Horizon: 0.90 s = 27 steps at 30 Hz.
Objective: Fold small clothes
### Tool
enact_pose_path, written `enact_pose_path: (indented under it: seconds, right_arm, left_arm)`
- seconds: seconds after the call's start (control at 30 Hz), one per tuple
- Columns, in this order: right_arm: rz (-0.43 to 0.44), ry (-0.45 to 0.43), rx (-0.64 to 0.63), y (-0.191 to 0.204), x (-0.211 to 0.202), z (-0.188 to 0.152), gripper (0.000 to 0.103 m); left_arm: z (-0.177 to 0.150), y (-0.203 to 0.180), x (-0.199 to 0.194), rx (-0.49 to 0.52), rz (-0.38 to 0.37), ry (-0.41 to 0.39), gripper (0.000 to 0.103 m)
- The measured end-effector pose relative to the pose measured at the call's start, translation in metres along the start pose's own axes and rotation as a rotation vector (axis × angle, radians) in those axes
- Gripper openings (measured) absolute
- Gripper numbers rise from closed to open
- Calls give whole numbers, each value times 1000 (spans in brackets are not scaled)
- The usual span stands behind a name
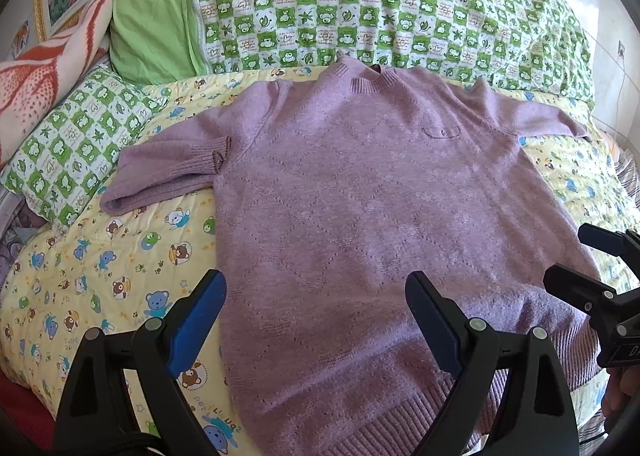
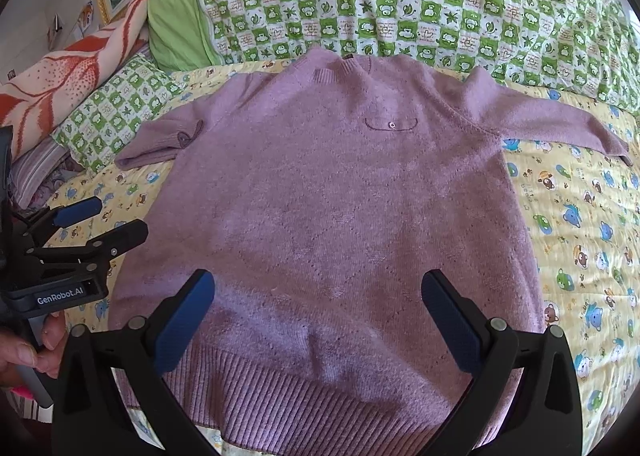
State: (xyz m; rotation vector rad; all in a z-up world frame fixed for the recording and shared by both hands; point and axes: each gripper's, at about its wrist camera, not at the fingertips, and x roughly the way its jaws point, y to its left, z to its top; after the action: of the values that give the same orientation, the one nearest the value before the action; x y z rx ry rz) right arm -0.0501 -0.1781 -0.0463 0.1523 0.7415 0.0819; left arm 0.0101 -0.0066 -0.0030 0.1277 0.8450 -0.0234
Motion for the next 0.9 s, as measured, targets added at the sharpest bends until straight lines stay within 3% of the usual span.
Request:
enact_pose_path:
  seconds: [0.9]
  right_arm:
    - [24, 10, 30, -15, 0, -4, 103]
  left_arm:
    - [2, -11, 9, 3, 1, 3, 92]
